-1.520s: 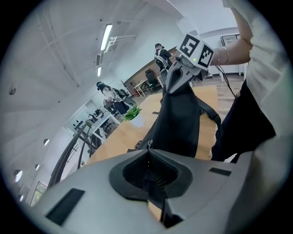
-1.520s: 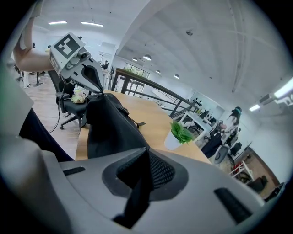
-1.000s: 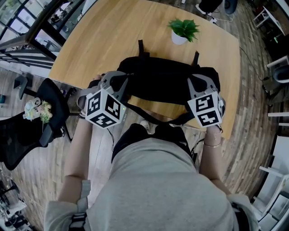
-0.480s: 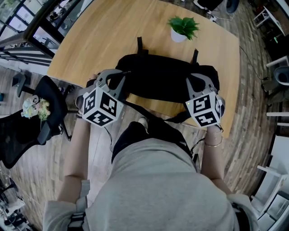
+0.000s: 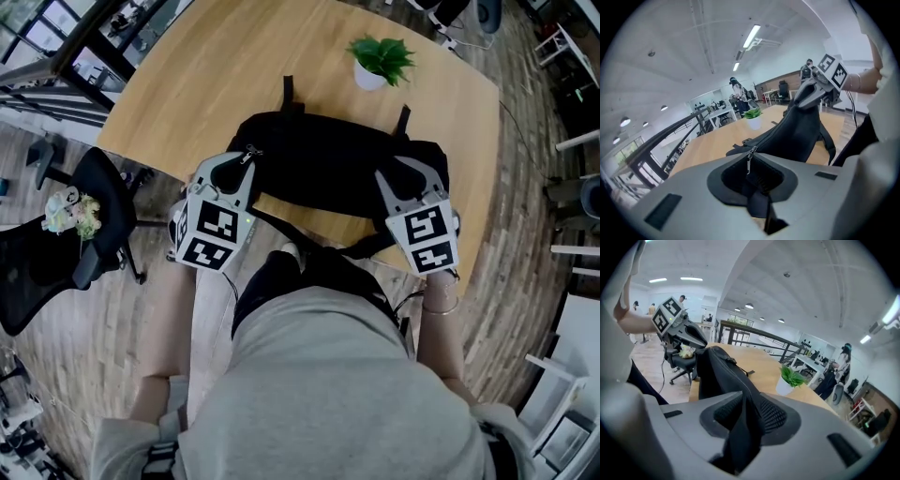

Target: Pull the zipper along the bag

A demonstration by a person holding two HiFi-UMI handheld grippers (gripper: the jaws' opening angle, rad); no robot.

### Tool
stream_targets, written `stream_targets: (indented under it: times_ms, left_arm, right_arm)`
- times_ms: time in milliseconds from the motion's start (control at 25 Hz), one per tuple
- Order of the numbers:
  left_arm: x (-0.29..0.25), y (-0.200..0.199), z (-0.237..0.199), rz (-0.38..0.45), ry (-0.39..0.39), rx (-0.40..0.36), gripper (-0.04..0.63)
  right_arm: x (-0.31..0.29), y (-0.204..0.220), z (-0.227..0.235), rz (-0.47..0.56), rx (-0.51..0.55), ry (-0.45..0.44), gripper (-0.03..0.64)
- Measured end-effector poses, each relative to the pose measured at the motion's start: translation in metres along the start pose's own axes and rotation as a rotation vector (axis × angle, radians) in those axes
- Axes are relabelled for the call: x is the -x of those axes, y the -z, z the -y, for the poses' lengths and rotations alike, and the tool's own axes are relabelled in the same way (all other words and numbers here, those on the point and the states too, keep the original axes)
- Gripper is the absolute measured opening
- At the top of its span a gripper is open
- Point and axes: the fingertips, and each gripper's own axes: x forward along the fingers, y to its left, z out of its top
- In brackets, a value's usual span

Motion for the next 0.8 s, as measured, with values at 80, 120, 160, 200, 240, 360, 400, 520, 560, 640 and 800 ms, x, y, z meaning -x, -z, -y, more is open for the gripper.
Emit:
stream_targets:
  times_ms: [80,120,160,200,240,360,400,520,560,640,800]
  left_arm:
    - [0.005,-0.012,0.002,0.044,-0.005,0.101,0.025]
    - [0.008,-0.020,0.004,0.069,-0.006,0.151,0.025]
    - [0.009,-0.028,0.005,0.095,-0.008,0.197,0.025]
    - [0.009,-0.036,0.007,0.119,-0.010,0.237,0.023]
    - [0.009,-0.044,0.009,0.139,-0.009,0.271,0.023]
    - [0.006,-0.064,0.022,0.187,0.024,0.337,0.023]
    - [0.006,-0.068,0.026,0.198,0.035,0.347,0.023]
    - [0.005,-0.080,0.038,0.229,0.066,0.386,0.023]
    - [0.005,-0.083,0.041,0.242,0.076,0.410,0.023]
    - [0.003,-0.088,0.048,0.266,0.100,0.465,0.023]
    - [-0.004,-0.091,0.070,0.263,0.217,0.574,0.021]
  right_arm:
    - [0.003,-0.006,-0.003,0.044,-0.046,-0.033,0.129]
    - [0.005,-0.009,-0.004,0.064,-0.071,-0.051,0.129]
    - [0.006,-0.012,-0.006,0.082,-0.103,-0.073,0.129]
    - [0.007,-0.015,-0.007,0.099,-0.142,-0.096,0.129]
    - [0.008,-0.017,-0.008,0.116,-0.183,-0.116,0.129]
    - [0.011,-0.025,-0.010,0.171,-0.283,-0.164,0.115]
    - [0.012,-0.028,-0.013,0.189,-0.303,-0.182,0.110]
    - [0.015,-0.040,-0.021,0.244,-0.356,-0.237,0.104]
    - [0.017,-0.044,-0.024,0.261,-0.372,-0.249,0.092]
    - [0.020,-0.051,-0.029,0.287,-0.394,-0.270,0.039]
    - [0.020,-0.057,-0.043,0.303,-0.397,-0.306,0.008]
